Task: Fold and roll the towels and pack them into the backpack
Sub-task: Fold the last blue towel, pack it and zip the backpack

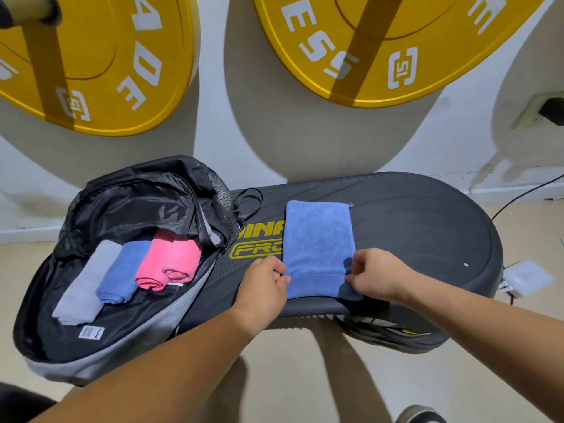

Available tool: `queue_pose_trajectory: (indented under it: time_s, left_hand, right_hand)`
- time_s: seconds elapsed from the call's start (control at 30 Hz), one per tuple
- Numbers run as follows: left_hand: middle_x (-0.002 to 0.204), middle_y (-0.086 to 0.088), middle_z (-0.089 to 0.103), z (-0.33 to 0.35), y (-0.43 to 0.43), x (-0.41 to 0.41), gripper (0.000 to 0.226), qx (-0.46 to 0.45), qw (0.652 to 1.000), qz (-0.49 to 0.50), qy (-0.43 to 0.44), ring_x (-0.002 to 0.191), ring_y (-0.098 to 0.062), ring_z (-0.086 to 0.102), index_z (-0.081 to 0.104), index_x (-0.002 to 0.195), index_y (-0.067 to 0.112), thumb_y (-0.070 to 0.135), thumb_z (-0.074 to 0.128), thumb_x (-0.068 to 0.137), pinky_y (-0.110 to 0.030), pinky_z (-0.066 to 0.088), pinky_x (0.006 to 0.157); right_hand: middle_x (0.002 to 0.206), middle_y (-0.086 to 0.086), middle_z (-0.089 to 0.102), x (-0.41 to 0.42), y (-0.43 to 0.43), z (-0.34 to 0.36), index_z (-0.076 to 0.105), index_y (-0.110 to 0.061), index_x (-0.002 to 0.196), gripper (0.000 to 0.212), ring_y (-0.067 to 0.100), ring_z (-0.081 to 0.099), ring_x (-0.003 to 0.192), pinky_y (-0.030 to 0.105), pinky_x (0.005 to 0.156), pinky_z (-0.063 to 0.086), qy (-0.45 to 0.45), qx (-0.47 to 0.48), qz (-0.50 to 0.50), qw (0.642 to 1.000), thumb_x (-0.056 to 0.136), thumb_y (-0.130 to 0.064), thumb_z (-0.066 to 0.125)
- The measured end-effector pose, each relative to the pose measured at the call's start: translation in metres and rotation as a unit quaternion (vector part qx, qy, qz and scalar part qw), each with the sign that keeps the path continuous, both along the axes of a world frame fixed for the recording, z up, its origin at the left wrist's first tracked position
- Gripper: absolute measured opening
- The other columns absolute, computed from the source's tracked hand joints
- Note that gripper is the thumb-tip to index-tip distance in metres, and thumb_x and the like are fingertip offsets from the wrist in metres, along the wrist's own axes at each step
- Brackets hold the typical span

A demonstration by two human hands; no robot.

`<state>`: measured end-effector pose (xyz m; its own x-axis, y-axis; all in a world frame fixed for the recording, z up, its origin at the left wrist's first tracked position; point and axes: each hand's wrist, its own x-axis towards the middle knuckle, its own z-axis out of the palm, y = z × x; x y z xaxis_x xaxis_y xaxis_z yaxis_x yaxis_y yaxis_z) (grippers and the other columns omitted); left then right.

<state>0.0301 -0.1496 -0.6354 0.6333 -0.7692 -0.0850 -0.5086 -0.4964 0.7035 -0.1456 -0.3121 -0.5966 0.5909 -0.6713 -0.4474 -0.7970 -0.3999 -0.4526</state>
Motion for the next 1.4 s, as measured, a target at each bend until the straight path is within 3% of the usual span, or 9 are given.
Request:
queue_pose_trajectory:
  time_s: [0.17, 0.33, 0.63, 0.73, 0.87, 1.0, 1.1, 1.27, 1.4]
  left_hand:
    - [0.094, 0.001, 0.052, -0.005, 0.01, 0.001, 0.02, -0.017, 0.903, -0.283, -0.324, 0.085, -0.022, 0.048, 0.059, 0.086, 0.017, -0.001, 0.06, 0.078, -0.039, 0.048, 0.064]
    - [0.113, 0.002, 0.056, -0.005, 0.023, 0.002, 0.028, 0.003, 0.891, -0.308, -0.334, 0.1, -0.025, 0.053, 0.059, 0.113, 0.016, 0.017, 0.044, 0.09, -0.038, 0.052, 0.077]
    - [0.089, 0.008, 0.059, 0.012, 0.018, 0.0, 0.028, 0.029, 0.986, -0.156, -0.056, 0.078, -0.011, 0.054, 0.065, 0.121, 0.023, 0.018, 0.055, 0.096, -0.026, 0.047, 0.078]
    - [0.073, 0.005, 0.056, 0.018, 0.013, -0.007, 0.013, 0.008, 0.99, -0.043, 0.133, 0.061, -0.012, 0.05, 0.063, 0.105, 0.025, 0.019, 0.057, 0.095, -0.027, 0.045, 0.061]
    - [0.074, 0.001, 0.066, 0.017, 0.006, -0.005, 0.005, 0.027, 0.982, 0.051, 0.179, 0.07, -0.017, 0.064, 0.066, 0.091, 0.023, 0.027, 0.063, 0.09, -0.043, 0.059, 0.071]
    - [0.092, 0.002, 0.06, 0.013, 0.003, -0.002, 0.004, -0.01, 0.998, -0.032, -0.061, 0.083, -0.017, 0.058, 0.06, 0.09, 0.02, 0.018, 0.062, 0.092, -0.035, 0.051, 0.078]
    - [0.105, 0.001, 0.058, 0.013, 0.007, 0.003, 0.019, -0.036, 0.907, -0.289, -0.303, 0.095, -0.024, 0.055, 0.061, 0.101, 0.017, 0.006, 0.053, 0.088, -0.036, 0.048, 0.08]
    - [0.117, 0.001, 0.066, 0.008, 0.013, -0.005, 0.035, 0.023, 0.88, -0.313, -0.357, 0.109, -0.02, 0.063, 0.064, 0.111, 0.017, 0.026, 0.073, 0.078, -0.032, 0.056, 0.089]
    - [0.103, 0.0, 0.061, 0.02, -0.004, -0.013, 0.006, 0.06, 0.903, -0.284, -0.318, 0.1, -0.024, 0.058, 0.053, 0.093, 0.018, 0.014, 0.057, 0.09, -0.033, 0.048, 0.076]
  right_hand:
    - [0.089, -0.001, 0.049, -0.003, 0.003, -0.013, 0.06, -0.023, 0.08, 0.01, 0.027, 0.055, 0.075, 0.03, 0.053, 0.031, -0.082, -0.324, 0.239, 0.912, 0.074, -0.021, 0.068]
    - [0.066, -0.002, 0.052, -0.006, 0.019, -0.018, 0.064, -0.019, 0.071, 0.017, 0.022, 0.047, 0.052, 0.028, 0.048, 0.03, -0.052, -0.39, 0.373, 0.84, 0.057, -0.025, 0.07]
    - [0.077, -0.005, 0.06, 0.001, 0.02, -0.011, 0.057, -0.022, 0.085, 0.019, 0.024, 0.058, 0.076, 0.031, 0.061, 0.028, -0.048, -0.354, 0.263, 0.896, 0.074, -0.032, 0.068]
    - [0.075, -0.014, 0.049, 0.003, 0.014, -0.001, 0.054, -0.026, 0.095, 0.008, 0.021, 0.05, 0.085, 0.03, 0.067, 0.038, -0.048, -0.191, 0.14, 0.97, 0.088, -0.03, 0.054]
    - [0.087, -0.021, 0.055, 0.001, 0.004, -0.012, 0.058, -0.026, 0.091, 0.006, 0.013, 0.055, 0.087, 0.025, 0.073, 0.042, -0.104, -0.041, 0.018, 0.994, 0.091, -0.027, 0.063]
    - [0.094, -0.011, 0.062, 0.0, -0.002, -0.019, 0.06, -0.024, 0.089, 0.01, 0.009, 0.06, 0.08, 0.02, 0.066, 0.042, -0.152, -0.015, -0.049, 0.987, 0.088, -0.024, 0.07]
    - [0.099, -0.006, 0.051, 0.001, -0.003, -0.023, 0.06, -0.029, 0.092, 0.008, 0.018, 0.061, 0.081, 0.031, 0.071, 0.05, -0.14, -0.065, -0.016, 0.988, 0.089, -0.026, 0.067]
    - [0.092, 0.003, 0.057, -0.001, 0.007, -0.017, 0.066, -0.021, 0.069, 0.008, 0.029, 0.054, 0.081, 0.032, 0.059, 0.028, -0.079, -0.419, 0.234, 0.874, 0.067, -0.016, 0.071]
    - [0.073, 0.003, 0.054, -0.001, 0.016, -0.021, 0.061, -0.018, 0.063, 0.015, 0.027, 0.053, 0.063, 0.032, 0.055, 0.028, -0.042, -0.432, 0.319, 0.842, 0.054, -0.016, 0.072]
